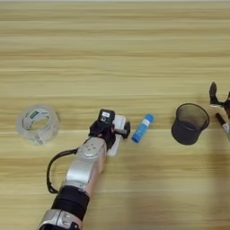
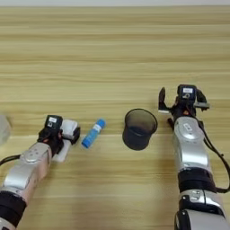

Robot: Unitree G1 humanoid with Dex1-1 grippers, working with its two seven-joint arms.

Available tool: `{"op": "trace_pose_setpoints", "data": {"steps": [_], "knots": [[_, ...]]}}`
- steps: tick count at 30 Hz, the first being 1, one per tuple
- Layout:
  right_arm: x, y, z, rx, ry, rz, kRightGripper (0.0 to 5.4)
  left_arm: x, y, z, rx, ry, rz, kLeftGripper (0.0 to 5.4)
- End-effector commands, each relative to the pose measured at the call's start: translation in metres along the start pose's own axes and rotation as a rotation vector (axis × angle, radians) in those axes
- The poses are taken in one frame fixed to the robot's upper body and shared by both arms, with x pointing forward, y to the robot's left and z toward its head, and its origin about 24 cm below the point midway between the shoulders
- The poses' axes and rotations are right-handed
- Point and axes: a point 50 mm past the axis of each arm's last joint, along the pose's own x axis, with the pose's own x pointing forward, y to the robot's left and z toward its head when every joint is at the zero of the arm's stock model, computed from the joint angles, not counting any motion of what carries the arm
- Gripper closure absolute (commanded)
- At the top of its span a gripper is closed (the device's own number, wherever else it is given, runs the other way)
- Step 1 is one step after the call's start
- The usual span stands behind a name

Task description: Move the objects on the table

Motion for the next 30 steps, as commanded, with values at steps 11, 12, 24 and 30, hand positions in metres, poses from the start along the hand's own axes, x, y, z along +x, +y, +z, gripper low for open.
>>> {"op": "trace_pose_setpoints", "data": {"steps": [11, 12, 24, 30], "knots": [[0.005, 0.002, 0.0, -0.004, -0.049, 0.018, 0.0, -0.009, 0.025, 0.059, -0.046, -0.435, 0.107, 0.02], [0.006, 0.002, 0.0, -0.005, -0.052, 0.018, 0.0, -0.01, 0.029, 0.061, -0.048, -0.451, 0.116, 0.02], [0.009, 0.005, 0.0, -0.008, -0.106, 0.026, 0.0, -0.018, 0.07, 0.088, -0.019, -0.584, 0.227, 0.02], [0.009, 0.004, 0.004, 0.006, -0.142, 0.025, 0.0, -0.023, 0.093, 0.097, 0.009, -0.602, 0.292, 0.02]]}}
